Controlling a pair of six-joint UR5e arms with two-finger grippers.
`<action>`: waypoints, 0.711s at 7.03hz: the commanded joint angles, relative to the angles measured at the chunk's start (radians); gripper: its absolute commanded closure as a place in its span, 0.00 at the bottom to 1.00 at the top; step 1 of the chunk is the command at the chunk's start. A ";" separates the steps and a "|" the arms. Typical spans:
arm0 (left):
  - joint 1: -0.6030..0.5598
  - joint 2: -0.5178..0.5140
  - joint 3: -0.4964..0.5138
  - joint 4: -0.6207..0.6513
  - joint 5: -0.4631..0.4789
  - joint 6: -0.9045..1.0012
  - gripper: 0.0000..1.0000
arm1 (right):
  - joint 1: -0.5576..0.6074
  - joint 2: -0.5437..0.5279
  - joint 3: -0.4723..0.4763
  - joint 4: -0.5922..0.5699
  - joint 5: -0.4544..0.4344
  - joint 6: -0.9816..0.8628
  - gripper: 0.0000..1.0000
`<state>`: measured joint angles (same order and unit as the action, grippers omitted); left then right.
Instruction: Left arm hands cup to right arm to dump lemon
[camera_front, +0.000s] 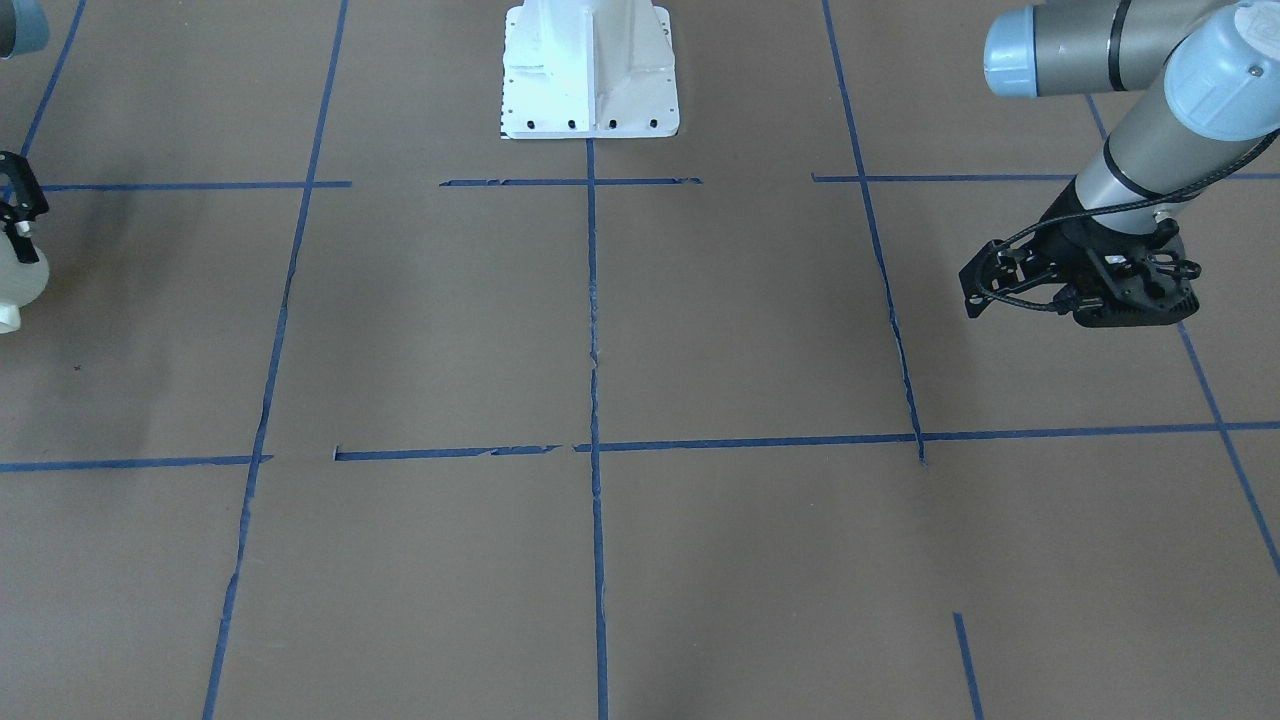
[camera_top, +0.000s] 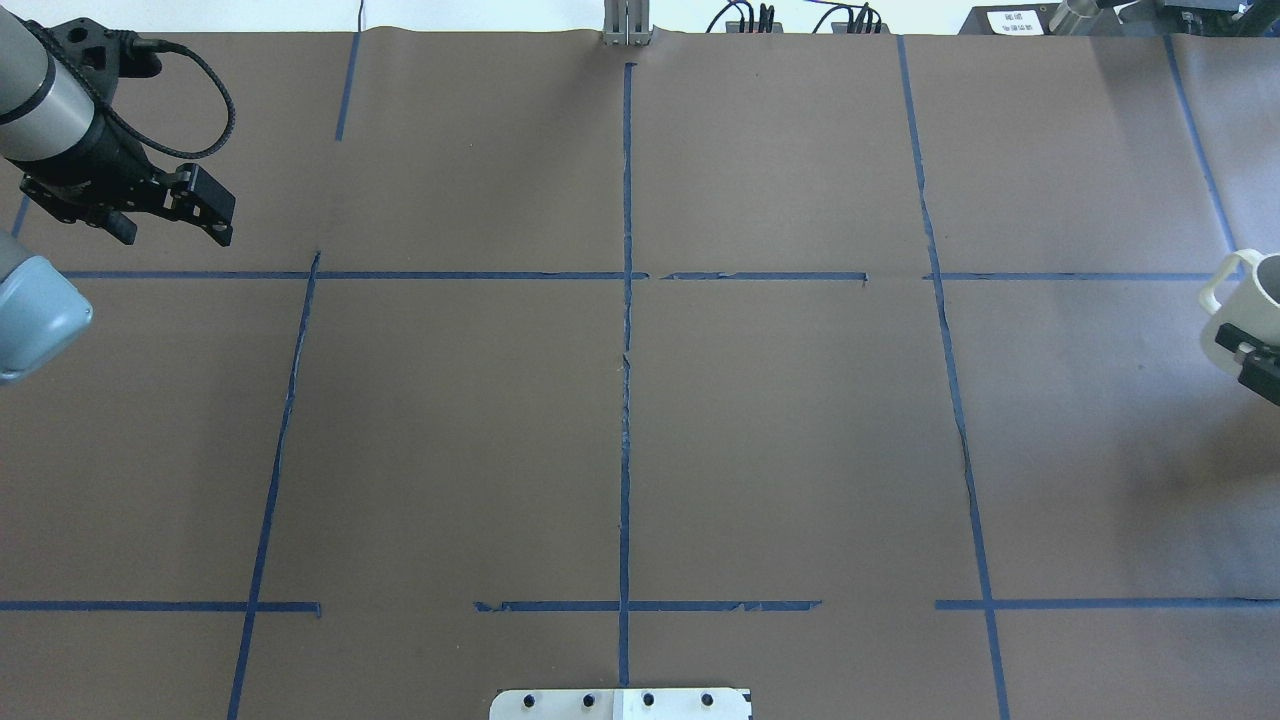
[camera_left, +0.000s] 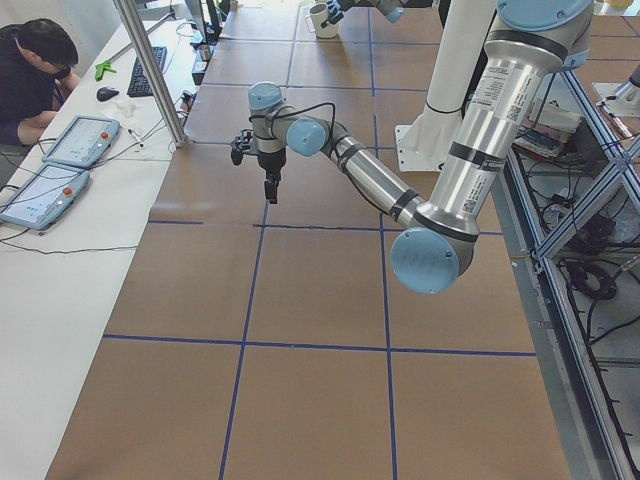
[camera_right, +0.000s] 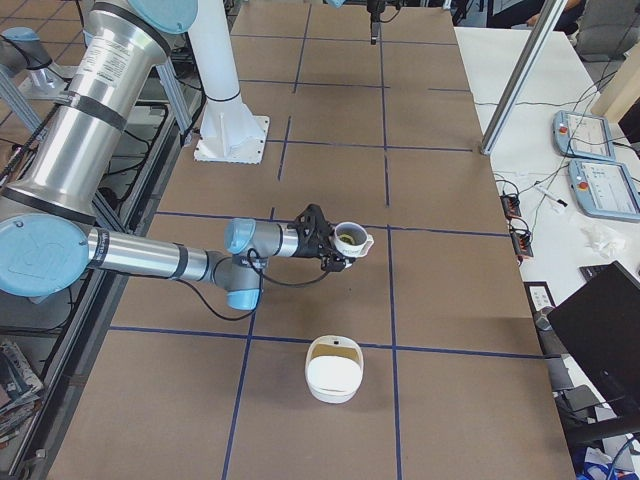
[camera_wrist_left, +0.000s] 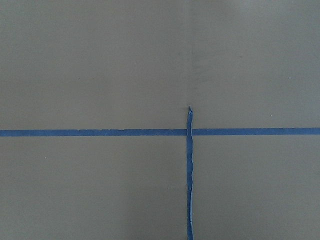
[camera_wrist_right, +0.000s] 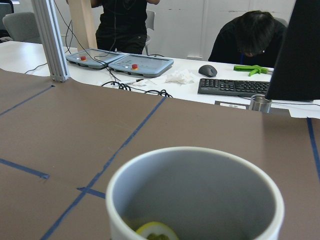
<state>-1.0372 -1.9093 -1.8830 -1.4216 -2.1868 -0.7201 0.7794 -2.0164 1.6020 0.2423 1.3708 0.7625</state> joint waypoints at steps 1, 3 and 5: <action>0.009 -0.001 -0.002 0.000 0.001 -0.005 0.00 | 0.054 -0.010 -0.182 0.232 0.039 0.187 0.90; 0.011 -0.002 -0.002 0.000 0.001 -0.009 0.00 | 0.096 -0.018 -0.258 0.356 0.031 0.383 0.91; 0.012 -0.005 -0.002 0.000 0.001 -0.012 0.00 | 0.194 -0.015 -0.287 0.362 0.033 0.548 0.90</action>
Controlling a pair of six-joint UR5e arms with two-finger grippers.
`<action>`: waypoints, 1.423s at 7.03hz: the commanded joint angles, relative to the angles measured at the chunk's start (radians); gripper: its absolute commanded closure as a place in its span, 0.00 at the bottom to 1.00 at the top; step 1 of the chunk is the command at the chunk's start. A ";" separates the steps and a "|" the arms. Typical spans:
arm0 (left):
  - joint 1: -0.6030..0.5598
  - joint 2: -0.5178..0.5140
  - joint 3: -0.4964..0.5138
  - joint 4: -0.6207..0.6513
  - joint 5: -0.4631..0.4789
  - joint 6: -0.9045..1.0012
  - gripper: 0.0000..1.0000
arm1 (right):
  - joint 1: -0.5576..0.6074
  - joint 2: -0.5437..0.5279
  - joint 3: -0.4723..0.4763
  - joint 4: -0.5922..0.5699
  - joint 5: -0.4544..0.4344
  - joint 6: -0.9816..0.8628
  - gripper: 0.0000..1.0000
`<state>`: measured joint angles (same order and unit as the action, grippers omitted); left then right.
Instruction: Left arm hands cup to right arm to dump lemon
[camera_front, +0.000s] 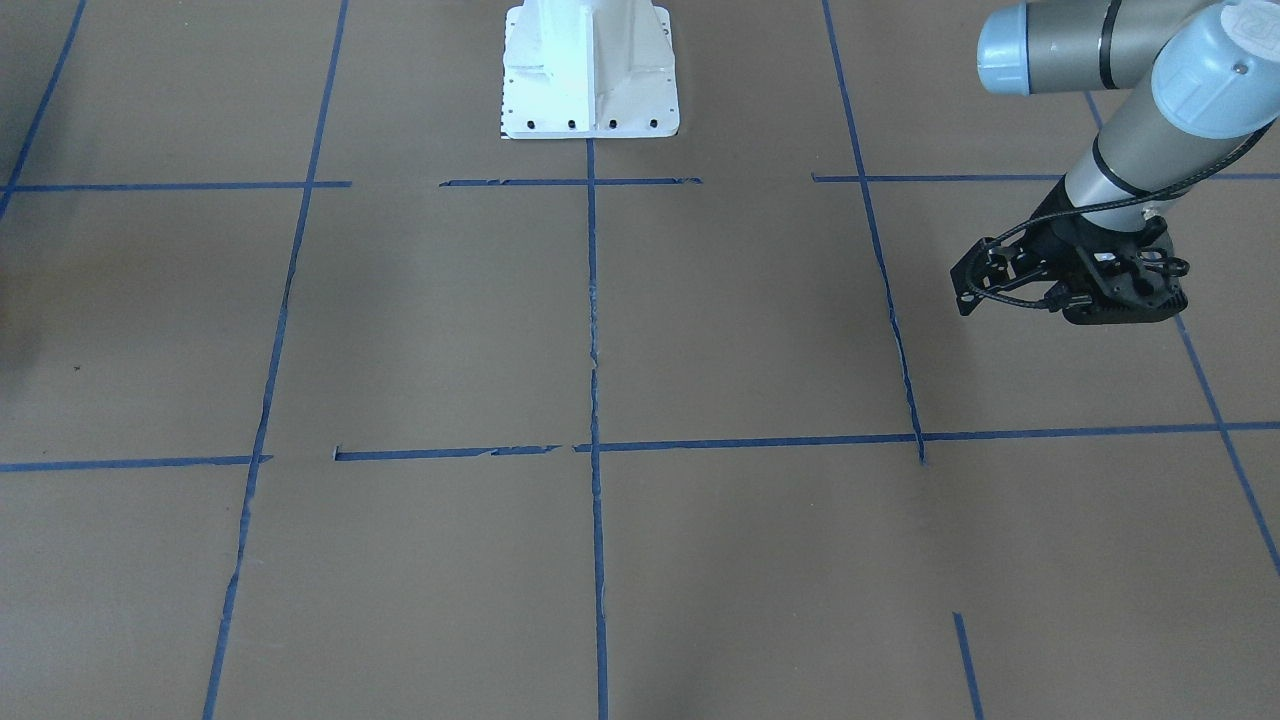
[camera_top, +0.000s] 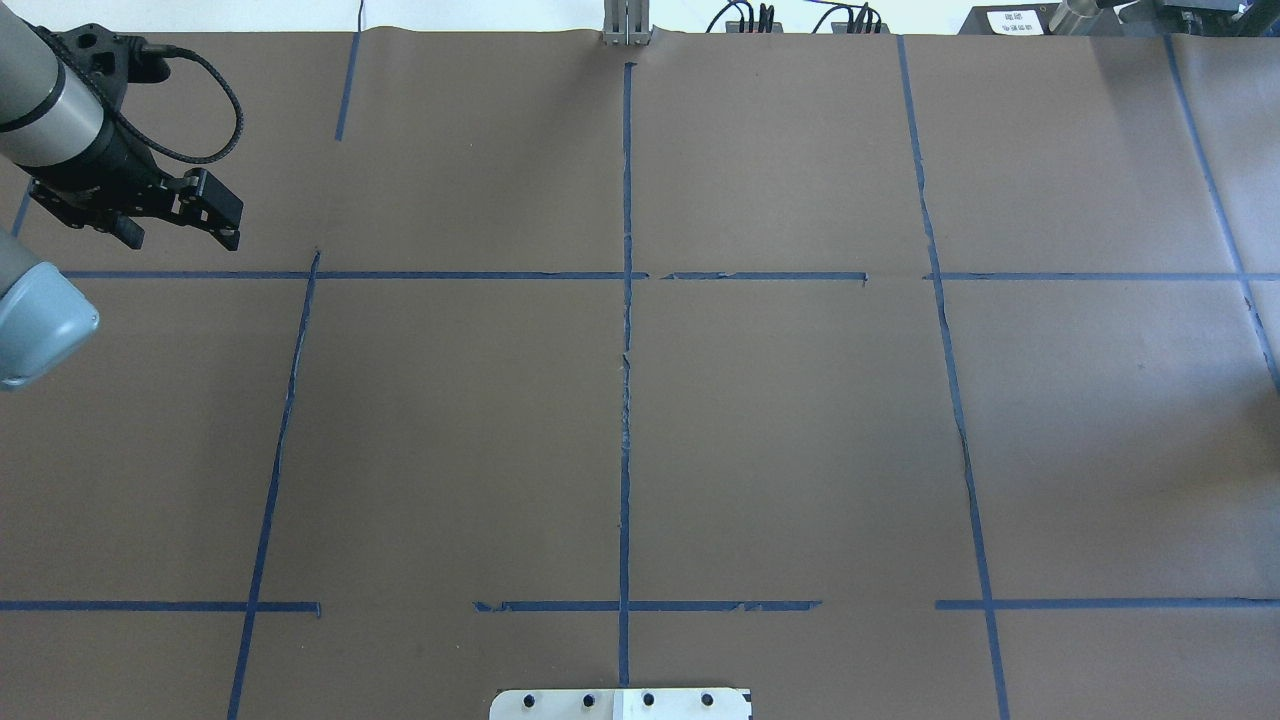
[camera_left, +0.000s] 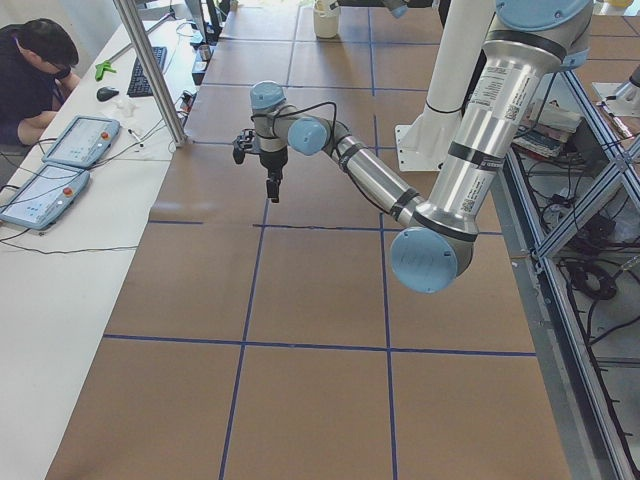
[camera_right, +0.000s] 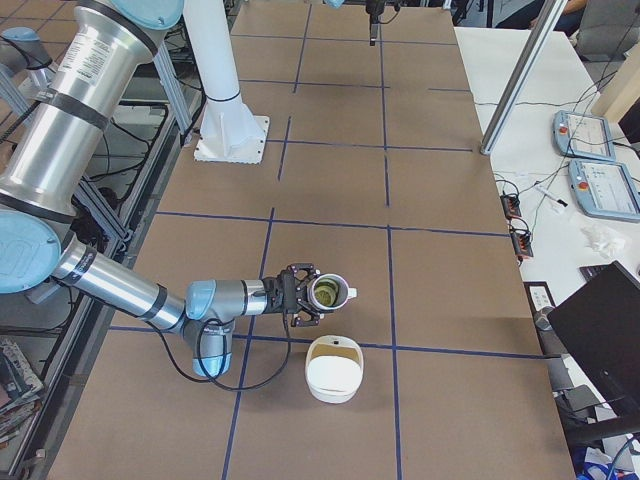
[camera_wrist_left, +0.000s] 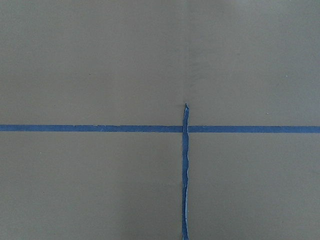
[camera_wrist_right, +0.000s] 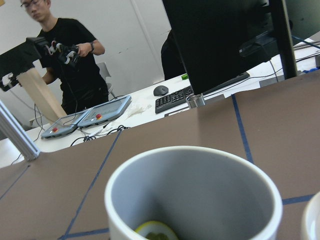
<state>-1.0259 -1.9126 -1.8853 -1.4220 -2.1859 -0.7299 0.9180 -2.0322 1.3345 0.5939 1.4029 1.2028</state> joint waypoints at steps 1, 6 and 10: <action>0.001 -0.006 0.000 0.000 0.000 -0.003 0.00 | 0.080 0.001 -0.023 0.012 0.001 0.210 0.90; 0.001 -0.008 -0.002 0.000 0.000 -0.003 0.00 | 0.090 0.085 -0.020 0.107 -0.002 0.697 0.89; 0.001 -0.008 -0.002 0.000 0.000 -0.002 0.00 | 0.111 0.113 -0.023 0.152 -0.004 0.955 0.91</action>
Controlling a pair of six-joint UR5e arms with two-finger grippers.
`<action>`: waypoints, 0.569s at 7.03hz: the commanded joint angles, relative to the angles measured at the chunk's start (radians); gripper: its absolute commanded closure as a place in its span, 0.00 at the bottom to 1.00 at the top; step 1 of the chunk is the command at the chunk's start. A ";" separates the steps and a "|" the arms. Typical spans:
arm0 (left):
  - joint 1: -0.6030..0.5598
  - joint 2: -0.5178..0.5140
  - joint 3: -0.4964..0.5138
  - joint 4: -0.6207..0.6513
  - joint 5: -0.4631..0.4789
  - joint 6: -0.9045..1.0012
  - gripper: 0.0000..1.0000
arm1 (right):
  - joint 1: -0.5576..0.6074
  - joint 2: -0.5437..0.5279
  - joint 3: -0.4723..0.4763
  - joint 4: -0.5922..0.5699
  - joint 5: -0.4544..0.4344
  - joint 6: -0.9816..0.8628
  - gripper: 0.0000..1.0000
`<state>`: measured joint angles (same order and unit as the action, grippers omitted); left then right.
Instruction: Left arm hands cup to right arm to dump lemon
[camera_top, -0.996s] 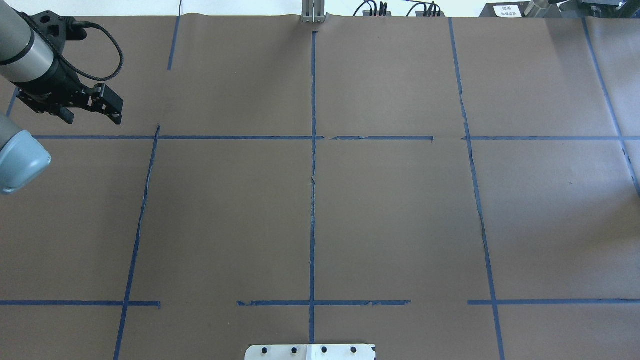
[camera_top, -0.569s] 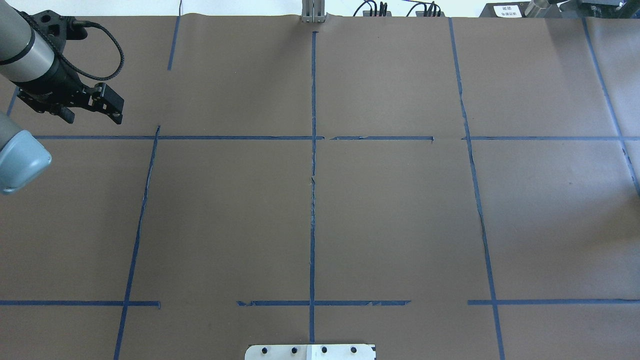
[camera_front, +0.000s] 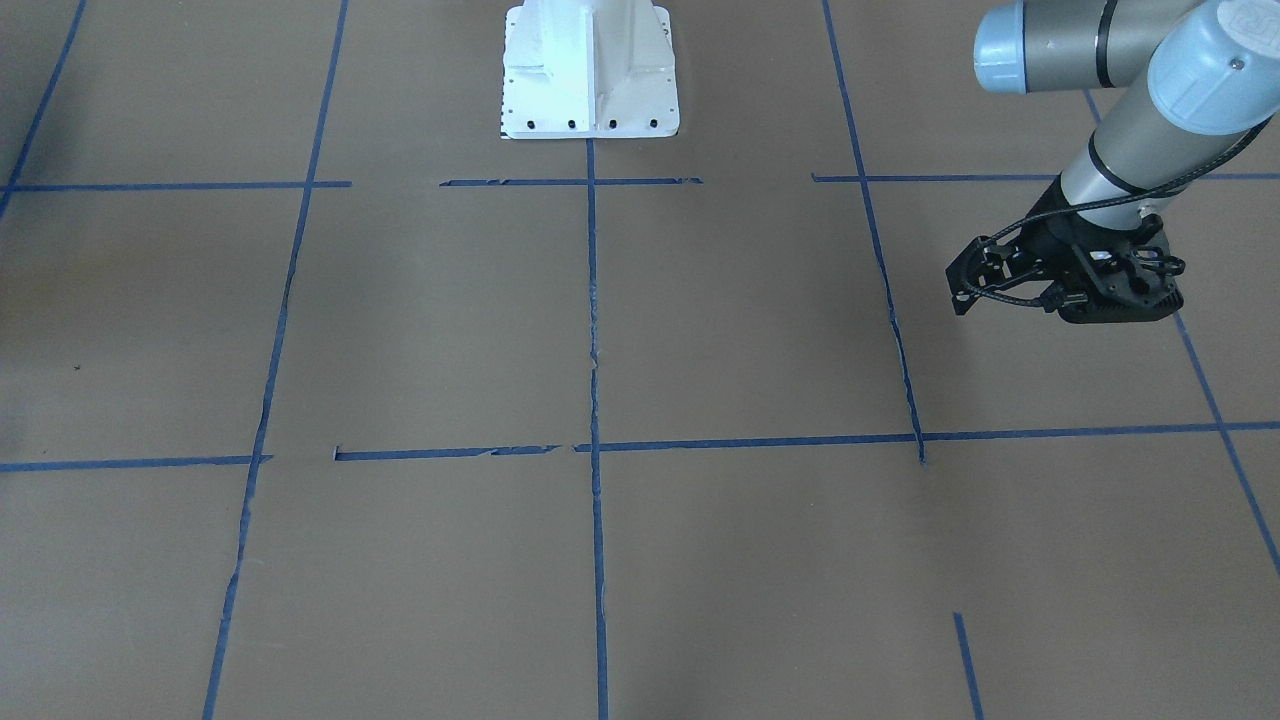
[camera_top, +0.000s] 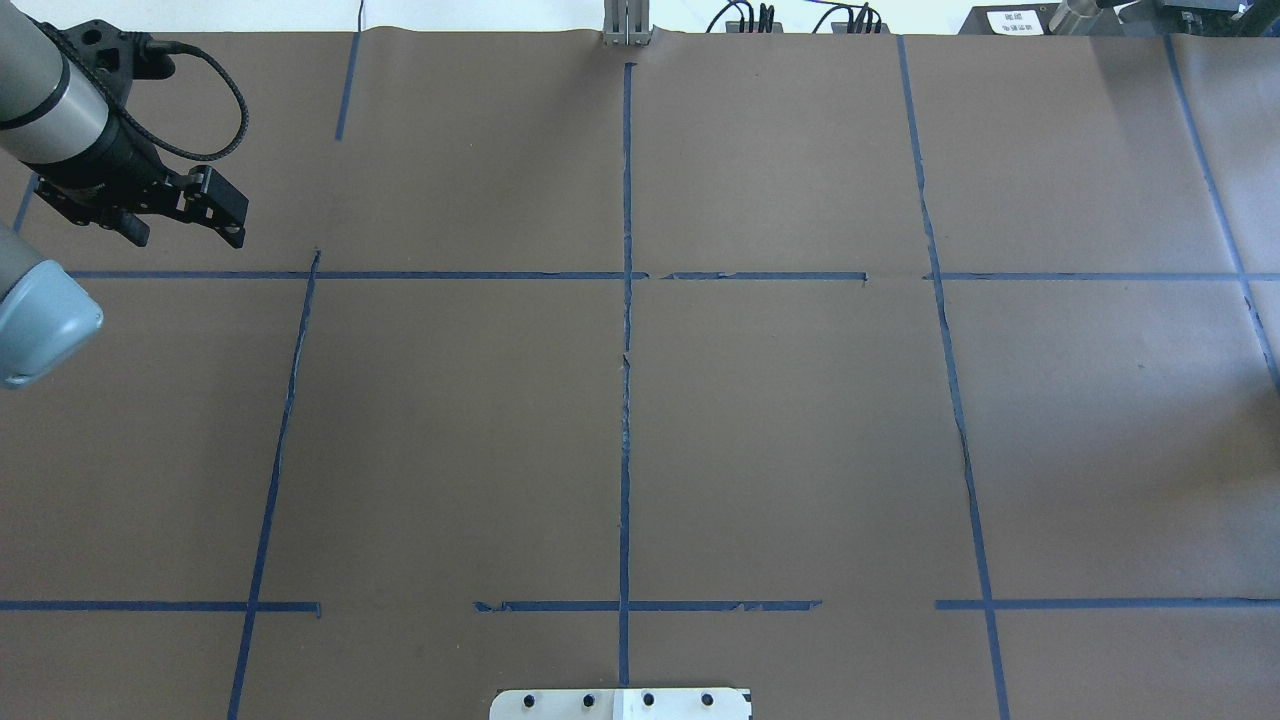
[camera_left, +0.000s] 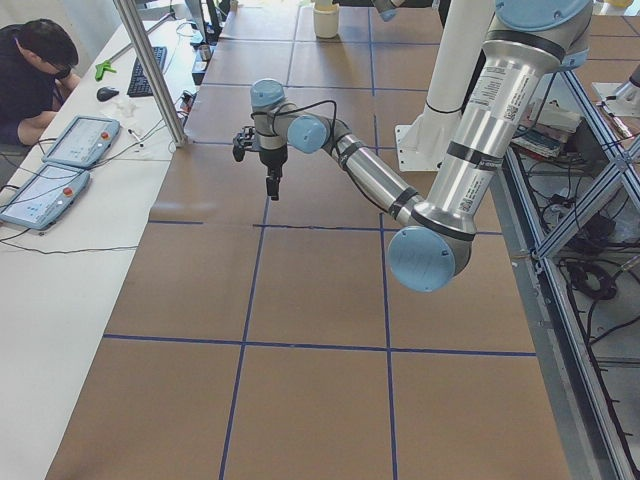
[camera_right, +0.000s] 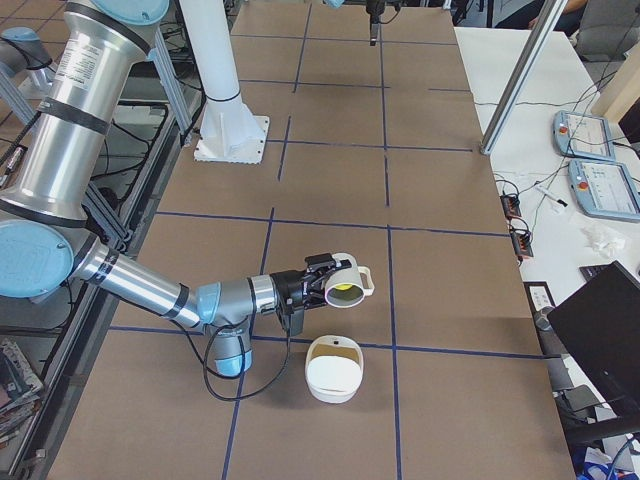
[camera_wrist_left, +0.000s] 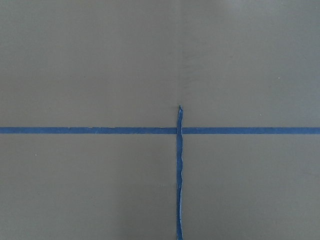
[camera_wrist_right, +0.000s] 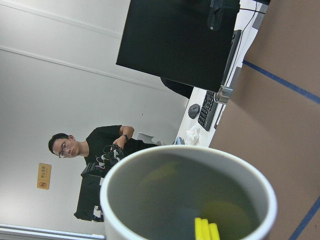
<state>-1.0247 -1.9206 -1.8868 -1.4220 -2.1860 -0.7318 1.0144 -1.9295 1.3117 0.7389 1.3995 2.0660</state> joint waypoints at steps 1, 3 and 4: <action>0.000 0.000 -0.002 0.000 0.000 -0.001 0.00 | 0.039 0.023 0.000 0.007 0.001 0.176 0.91; 0.000 0.008 -0.028 0.002 0.002 -0.001 0.00 | 0.084 0.024 -0.008 0.043 0.000 0.313 0.91; 0.000 0.011 -0.032 0.002 0.002 -0.001 0.00 | 0.101 0.024 -0.015 0.050 -0.002 0.375 0.90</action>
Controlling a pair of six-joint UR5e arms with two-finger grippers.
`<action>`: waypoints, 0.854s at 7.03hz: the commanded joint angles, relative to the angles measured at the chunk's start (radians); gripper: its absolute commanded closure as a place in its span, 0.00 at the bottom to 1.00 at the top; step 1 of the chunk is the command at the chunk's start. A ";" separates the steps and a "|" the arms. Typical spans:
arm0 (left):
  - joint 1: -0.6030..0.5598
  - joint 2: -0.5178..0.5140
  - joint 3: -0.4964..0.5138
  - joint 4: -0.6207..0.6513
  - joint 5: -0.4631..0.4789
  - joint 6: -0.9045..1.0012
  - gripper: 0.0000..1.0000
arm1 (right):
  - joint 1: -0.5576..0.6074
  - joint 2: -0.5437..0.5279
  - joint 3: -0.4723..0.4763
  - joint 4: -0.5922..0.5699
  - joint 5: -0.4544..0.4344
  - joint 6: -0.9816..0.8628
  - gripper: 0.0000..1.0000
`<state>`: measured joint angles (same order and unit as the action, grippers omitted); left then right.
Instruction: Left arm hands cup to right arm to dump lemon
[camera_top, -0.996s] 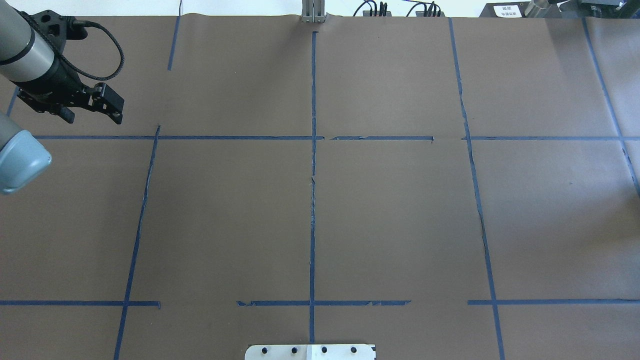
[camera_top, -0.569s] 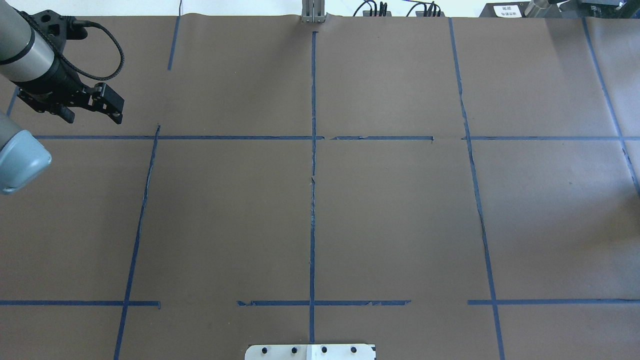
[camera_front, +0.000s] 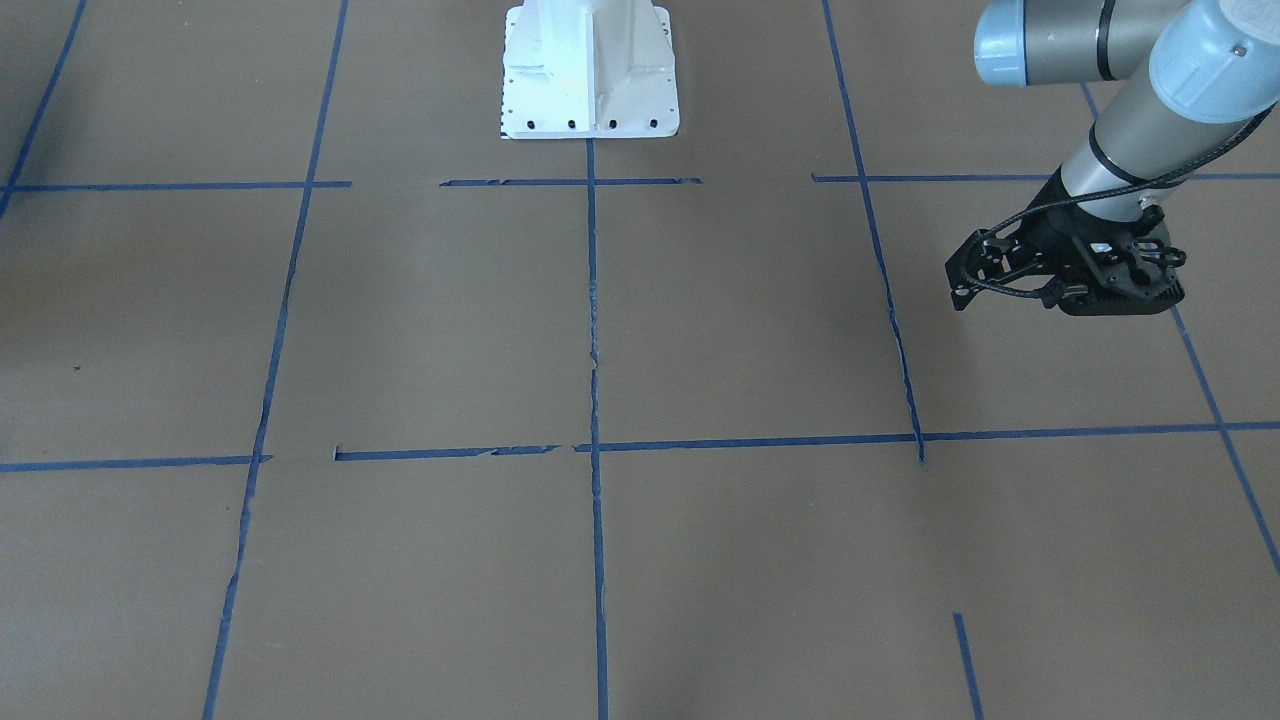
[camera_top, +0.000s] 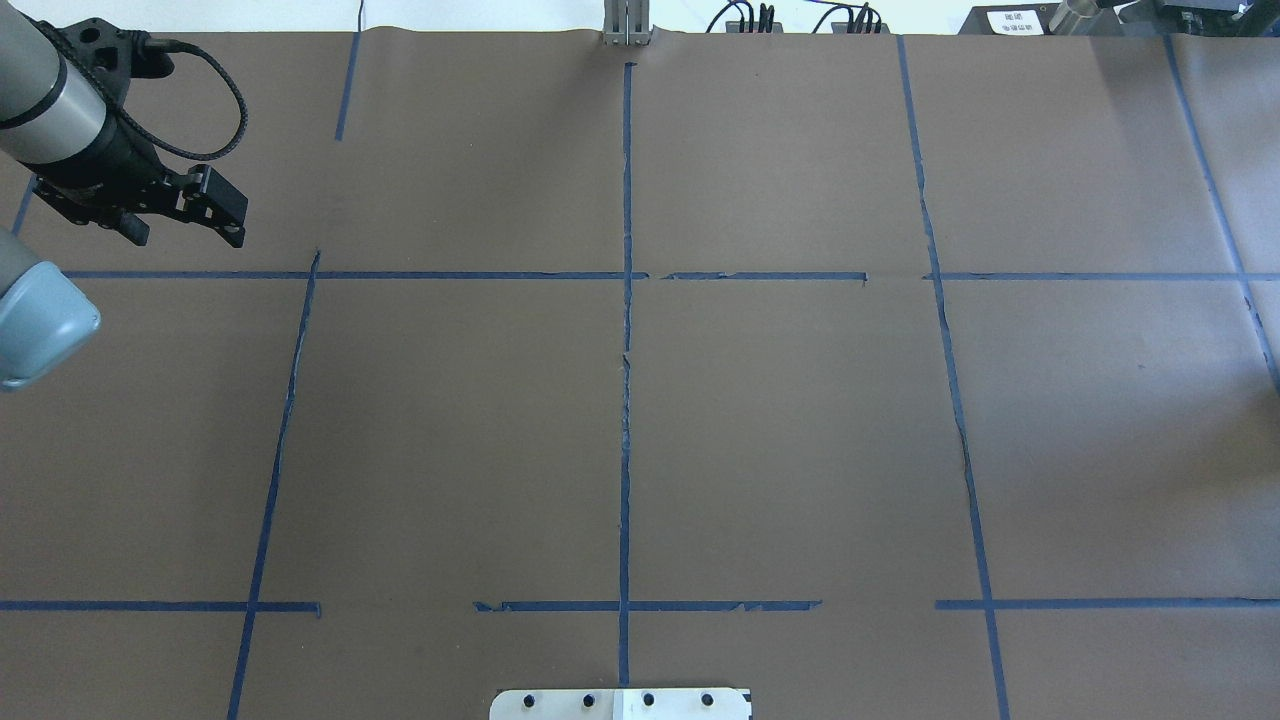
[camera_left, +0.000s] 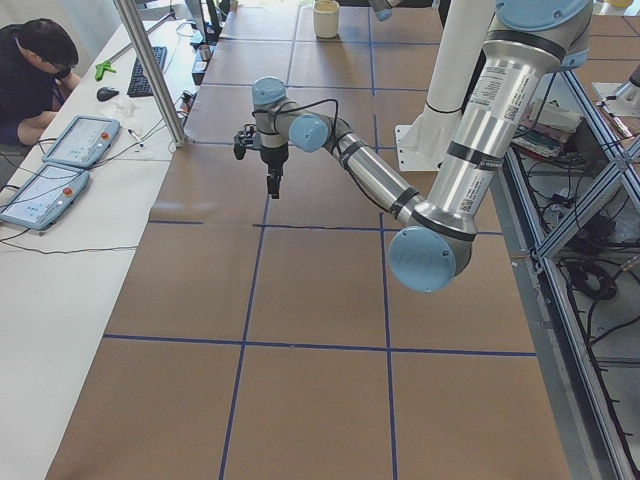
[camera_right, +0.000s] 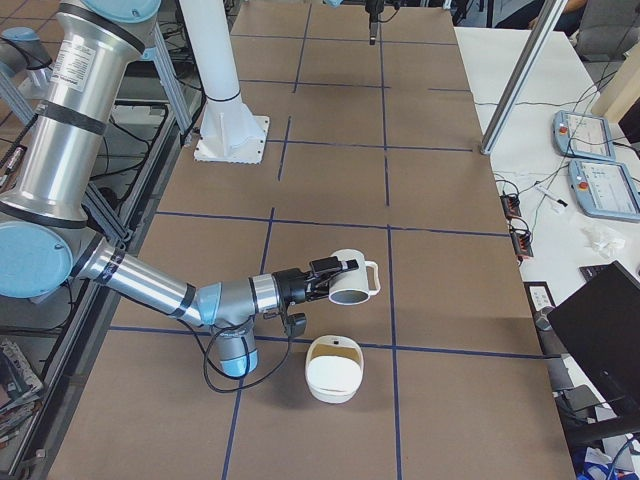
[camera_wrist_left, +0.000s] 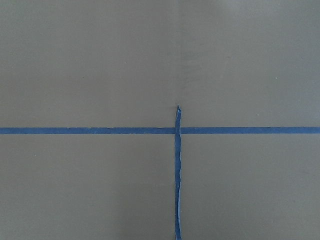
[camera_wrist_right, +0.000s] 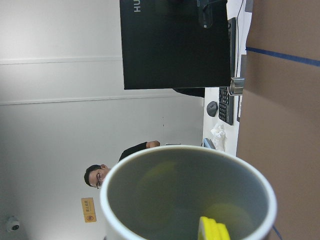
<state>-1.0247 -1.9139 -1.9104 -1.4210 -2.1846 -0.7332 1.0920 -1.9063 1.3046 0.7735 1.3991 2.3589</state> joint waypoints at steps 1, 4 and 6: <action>0.000 0.004 -0.010 0.001 0.000 0.000 0.00 | 0.037 0.003 -0.010 0.016 -0.003 0.155 0.90; 0.000 0.003 -0.010 0.001 0.000 0.000 0.00 | 0.080 0.003 -0.072 0.021 -0.003 0.307 0.88; 0.000 0.001 -0.010 0.001 0.000 0.000 0.00 | 0.082 0.003 -0.102 0.023 -0.003 0.332 0.88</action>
<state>-1.0247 -1.9123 -1.9205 -1.4205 -2.1844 -0.7332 1.1709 -1.9037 1.2163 0.7956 1.3958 2.6734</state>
